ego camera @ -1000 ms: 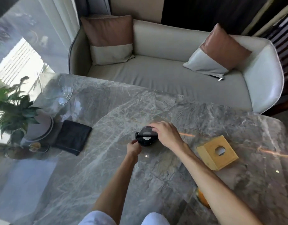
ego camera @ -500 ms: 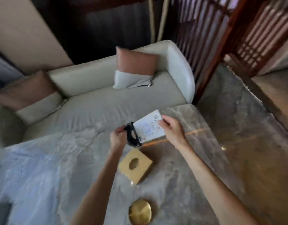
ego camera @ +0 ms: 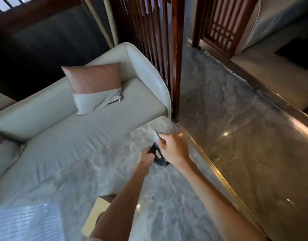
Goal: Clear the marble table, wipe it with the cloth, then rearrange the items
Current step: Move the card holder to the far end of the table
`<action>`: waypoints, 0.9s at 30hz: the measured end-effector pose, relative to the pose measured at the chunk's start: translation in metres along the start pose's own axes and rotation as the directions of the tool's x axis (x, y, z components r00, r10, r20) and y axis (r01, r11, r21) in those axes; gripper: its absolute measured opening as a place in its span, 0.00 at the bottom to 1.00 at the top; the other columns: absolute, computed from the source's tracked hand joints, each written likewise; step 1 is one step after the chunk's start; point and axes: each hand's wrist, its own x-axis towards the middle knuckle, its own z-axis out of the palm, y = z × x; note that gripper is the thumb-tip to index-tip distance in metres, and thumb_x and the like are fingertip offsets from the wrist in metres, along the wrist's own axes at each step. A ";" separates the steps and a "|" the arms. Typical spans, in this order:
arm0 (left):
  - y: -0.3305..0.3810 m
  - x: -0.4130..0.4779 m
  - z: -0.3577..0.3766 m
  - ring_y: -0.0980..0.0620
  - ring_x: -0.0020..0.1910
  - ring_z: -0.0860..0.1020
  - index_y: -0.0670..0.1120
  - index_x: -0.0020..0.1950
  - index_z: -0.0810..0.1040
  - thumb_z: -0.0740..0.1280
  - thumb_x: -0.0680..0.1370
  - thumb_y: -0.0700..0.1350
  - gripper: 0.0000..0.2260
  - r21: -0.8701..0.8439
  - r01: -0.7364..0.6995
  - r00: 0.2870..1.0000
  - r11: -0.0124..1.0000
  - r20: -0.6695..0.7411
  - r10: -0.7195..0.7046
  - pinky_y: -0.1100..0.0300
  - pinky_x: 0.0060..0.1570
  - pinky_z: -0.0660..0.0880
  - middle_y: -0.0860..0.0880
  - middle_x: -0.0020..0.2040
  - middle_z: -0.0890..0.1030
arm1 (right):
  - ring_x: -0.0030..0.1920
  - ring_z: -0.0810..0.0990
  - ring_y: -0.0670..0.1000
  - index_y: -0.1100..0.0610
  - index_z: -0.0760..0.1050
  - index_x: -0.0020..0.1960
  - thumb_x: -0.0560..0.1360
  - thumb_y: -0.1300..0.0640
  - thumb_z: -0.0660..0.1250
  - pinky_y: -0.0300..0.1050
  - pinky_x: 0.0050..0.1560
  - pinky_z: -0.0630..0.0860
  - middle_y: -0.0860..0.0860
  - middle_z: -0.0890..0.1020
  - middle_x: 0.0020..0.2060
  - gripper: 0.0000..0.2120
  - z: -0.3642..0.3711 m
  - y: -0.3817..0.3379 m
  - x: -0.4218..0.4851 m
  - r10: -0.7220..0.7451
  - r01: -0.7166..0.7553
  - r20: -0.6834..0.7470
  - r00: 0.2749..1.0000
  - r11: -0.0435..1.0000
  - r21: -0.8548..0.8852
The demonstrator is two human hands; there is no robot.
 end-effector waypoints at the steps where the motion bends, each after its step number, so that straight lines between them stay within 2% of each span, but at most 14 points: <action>1: -0.004 0.000 -0.001 0.50 0.35 0.73 0.40 0.44 0.79 0.57 0.71 0.27 0.14 0.013 0.010 1.000 1.000 0.002 -0.010 0.59 0.36 0.68 0.43 0.37 0.76 | 0.31 0.73 0.55 0.58 0.73 0.38 0.76 0.53 0.61 0.48 0.37 0.70 0.53 0.79 0.29 0.12 0.004 0.002 0.000 -0.010 0.010 0.026 1.000 1.000 -0.008; 3: -0.012 0.002 -0.002 0.50 0.36 0.75 0.37 0.46 0.80 0.57 0.70 0.28 0.13 0.022 0.035 0.999 0.999 0.028 -0.036 0.59 0.37 0.71 0.43 0.37 0.78 | 0.31 0.70 0.53 0.57 0.74 0.40 0.76 0.52 0.60 0.49 0.41 0.71 0.51 0.77 0.29 0.11 0.011 0.004 -0.001 -0.023 0.026 0.060 0.998 0.999 -0.046; 4: -0.016 0.003 -0.003 0.49 0.37 0.76 0.37 0.46 0.80 0.58 0.70 0.29 0.12 0.025 0.038 0.998 0.999 0.042 -0.039 0.58 0.38 0.72 0.43 0.37 0.79 | 0.32 0.70 0.52 0.56 0.75 0.41 0.77 0.52 0.61 0.48 0.39 0.70 0.49 0.76 0.30 0.10 0.013 0.004 -0.002 -0.030 0.033 0.075 0.997 0.999 -0.036; 6: -0.025 0.008 -0.005 0.47 0.38 0.77 0.41 0.45 0.80 0.61 0.70 0.33 0.10 0.060 0.036 0.998 0.998 0.048 -0.039 0.55 0.38 0.73 0.43 0.37 0.80 | 0.34 0.72 0.52 0.55 0.76 0.43 0.77 0.52 0.61 0.44 0.35 0.65 0.50 0.78 0.33 0.09 0.017 0.001 -0.003 -0.060 0.061 0.086 0.994 0.998 -0.012; 8: -0.031 0.012 -0.006 0.47 0.38 0.78 0.44 0.43 0.80 0.62 0.69 0.35 0.09 0.106 0.029 0.999 0.994 0.041 -0.034 0.54 0.36 0.74 0.43 0.38 0.80 | 0.37 0.77 0.52 0.55 0.79 0.48 0.77 0.53 0.62 0.41 0.36 0.62 0.49 0.81 0.37 0.08 0.019 -0.002 -0.006 -0.085 0.087 0.057 0.995 0.996 -0.030; 11: -0.039 0.017 -0.006 0.46 0.42 0.81 0.50 0.45 0.80 0.63 0.69 0.39 0.10 0.162 0.022 0.999 0.987 0.045 -0.029 0.52 0.40 0.79 0.44 0.41 0.83 | 0.40 0.81 0.50 0.52 0.80 0.53 0.76 0.53 0.64 0.39 0.36 0.64 0.48 0.83 0.39 0.09 0.023 -0.001 -0.011 -0.063 0.063 0.003 0.998 0.998 -0.003; 13: -0.041 0.020 -0.009 0.42 0.45 0.81 0.49 0.46 0.79 0.62 0.68 0.38 0.11 0.191 0.010 0.996 0.982 0.086 -0.027 0.48 0.42 0.80 0.42 0.43 0.83 | 0.41 0.81 0.48 0.49 0.80 0.55 0.76 0.51 0.64 0.38 0.37 0.66 0.47 0.83 0.41 0.10 0.024 0.000 -0.015 -0.015 0.015 0.004 1.000 0.999 0.040; 16: -0.017 0.005 -0.017 0.44 0.46 0.79 0.41 0.52 0.77 0.60 0.71 0.36 0.12 0.229 -0.006 0.985 0.973 0.169 -0.033 0.54 0.44 0.74 0.41 0.47 0.80 | 0.38 0.75 0.46 0.47 0.79 0.55 0.76 0.48 0.64 0.39 0.38 0.68 0.46 0.80 0.38 0.11 0.022 0.000 -0.016 0.054 -0.060 0.066 0.996 0.994 0.092; 18: -0.003 -0.007 -0.025 0.52 0.51 0.75 0.44 0.58 0.75 0.60 0.74 0.36 0.14 0.247 -0.029 0.984 0.969 0.179 -0.017 0.57 0.49 0.71 0.46 0.55 0.75 | 0.36 0.72 0.45 0.50 0.77 0.52 0.75 0.45 0.63 0.40 0.39 0.68 0.44 0.76 0.36 0.11 0.019 -0.001 -0.013 0.052 -0.069 0.142 0.989 0.990 0.119; 19: 0.001 -0.012 -0.030 0.52 0.58 0.73 0.43 0.65 0.72 0.60 0.75 0.36 0.18 0.252 -0.035 0.986 0.967 0.168 -0.008 0.56 0.56 0.70 0.48 0.61 0.72 | 0.38 0.75 0.46 0.50 0.76 0.53 0.75 0.42 0.63 0.41 0.41 0.70 0.44 0.78 0.38 0.14 0.016 -0.002 -0.012 0.041 -0.067 0.181 0.983 0.988 0.143; 21: 0.009 -0.024 -0.046 0.46 0.69 0.69 0.40 0.72 0.65 0.60 0.76 0.35 0.23 0.273 -0.065 0.993 0.960 0.116 0.034 0.53 0.66 0.68 0.44 0.70 0.69 | 0.54 0.80 0.49 0.49 0.75 0.62 0.75 0.40 0.62 0.45 0.52 0.74 0.47 0.82 0.54 0.19 0.006 -0.005 -0.013 0.021 -0.055 0.205 0.978 0.986 0.160; 23: 0.013 -0.040 -0.068 0.42 0.69 0.70 0.38 0.72 0.66 0.60 0.76 0.33 0.23 0.308 -0.131 0.991 0.942 0.042 0.124 0.52 0.67 0.69 0.38 0.71 0.70 | 0.65 0.76 0.51 0.51 0.71 0.69 0.76 0.39 0.61 0.47 0.62 0.72 0.49 0.78 0.65 0.26 -0.007 -0.010 -0.021 0.024 -0.044 0.157 0.987 0.991 0.123; 25: 0.014 -0.069 -0.095 0.41 0.65 0.74 0.39 0.70 0.70 0.61 0.76 0.34 0.21 0.325 -0.197 0.975 0.925 -0.036 0.221 0.54 0.64 0.71 0.39 0.68 0.73 | 0.64 0.77 0.52 0.53 0.73 0.68 0.76 0.38 0.60 0.51 0.64 0.73 0.50 0.78 0.64 0.27 -0.015 -0.015 -0.040 0.037 -0.047 0.064 0.997 0.983 0.176; 27: 0.003 -0.110 -0.122 0.42 0.58 0.79 0.40 0.67 0.73 0.61 0.76 0.35 0.18 0.260 -0.270 0.950 0.927 -0.083 0.300 0.60 0.55 0.73 0.42 0.63 0.78 | 0.57 0.80 0.53 0.56 0.77 0.63 0.75 0.39 0.60 0.53 0.60 0.76 0.52 0.82 0.58 0.26 -0.018 -0.018 -0.067 0.014 -0.002 -0.052 0.999 0.975 0.221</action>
